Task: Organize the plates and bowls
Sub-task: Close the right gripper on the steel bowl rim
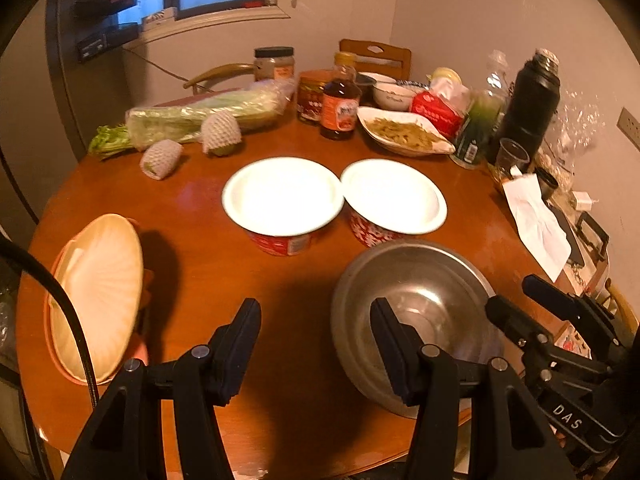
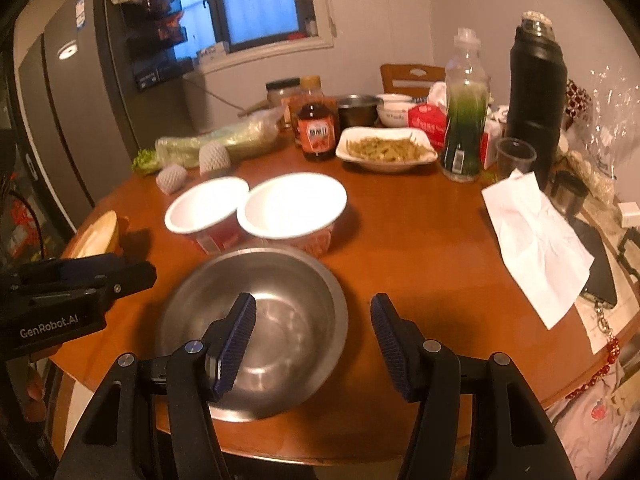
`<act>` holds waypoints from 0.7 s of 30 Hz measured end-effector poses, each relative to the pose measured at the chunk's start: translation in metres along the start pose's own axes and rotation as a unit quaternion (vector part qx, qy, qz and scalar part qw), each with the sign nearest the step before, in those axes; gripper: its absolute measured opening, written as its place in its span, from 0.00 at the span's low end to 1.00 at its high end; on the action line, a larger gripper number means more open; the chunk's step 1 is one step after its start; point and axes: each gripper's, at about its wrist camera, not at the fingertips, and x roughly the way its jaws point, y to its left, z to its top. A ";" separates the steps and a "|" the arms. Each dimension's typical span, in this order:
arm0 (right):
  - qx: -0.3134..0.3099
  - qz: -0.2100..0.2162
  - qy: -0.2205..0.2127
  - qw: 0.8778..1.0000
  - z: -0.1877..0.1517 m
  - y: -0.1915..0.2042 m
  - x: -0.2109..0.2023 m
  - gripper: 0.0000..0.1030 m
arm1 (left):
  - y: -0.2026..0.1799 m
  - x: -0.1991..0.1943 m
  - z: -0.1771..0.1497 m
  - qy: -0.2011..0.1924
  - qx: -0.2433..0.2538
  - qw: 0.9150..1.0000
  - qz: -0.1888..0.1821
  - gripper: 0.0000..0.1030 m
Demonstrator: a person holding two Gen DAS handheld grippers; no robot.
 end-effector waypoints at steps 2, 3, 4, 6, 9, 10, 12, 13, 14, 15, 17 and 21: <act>-0.003 0.003 0.009 1.000 -0.004 -0.002 0.004 0.60 | -0.004 0.005 -0.002 0.007 0.005 1.000 0.001 0.55; -0.003 0.004 0.012 1.000 -0.005 -0.003 0.006 0.60 | -0.007 0.008 -0.004 0.010 0.009 1.000 0.000 0.55; -0.002 0.005 0.017 1.000 -0.006 -0.004 0.008 0.60 | -0.008 0.011 -0.005 0.014 0.011 1.000 0.000 0.55; 0.000 0.005 0.024 1.000 -0.009 -0.006 0.013 0.60 | -0.010 0.014 -0.006 0.018 0.013 1.000 0.000 0.55; -0.001 0.005 0.030 1.000 -0.010 -0.006 0.018 0.60 | -0.012 0.019 -0.007 0.023 0.015 1.000 -0.001 0.55; -0.001 0.006 0.032 0.999 -0.010 -0.005 0.020 0.60 | -0.012 0.021 -0.008 0.025 0.015 1.000 -0.002 0.55; -0.003 0.007 0.035 0.999 -0.011 -0.005 0.022 0.60 | -0.013 0.024 -0.008 0.030 0.015 0.999 -0.002 0.55; -0.003 0.008 0.036 0.999 -0.012 -0.006 0.024 0.59 | -0.013 0.026 -0.008 0.030 0.015 0.999 -0.003 0.55; -0.003 0.008 0.038 0.999 -0.012 -0.006 0.025 0.60 | -0.012 0.027 -0.008 0.031 0.015 0.999 -0.003 0.55; -0.002 0.008 0.040 0.999 -0.013 -0.007 0.026 0.60 | -0.012 0.029 -0.007 0.032 0.014 0.999 -0.002 0.55; -0.001 0.005 0.043 0.999 -0.014 -0.009 0.029 0.57 | -0.012 0.031 -0.007 0.034 0.014 0.999 -0.003 0.55; 0.000 0.004 0.045 0.999 -0.014 -0.011 0.033 0.49 | -0.012 0.037 -0.007 0.041 0.015 0.999 -0.006 0.55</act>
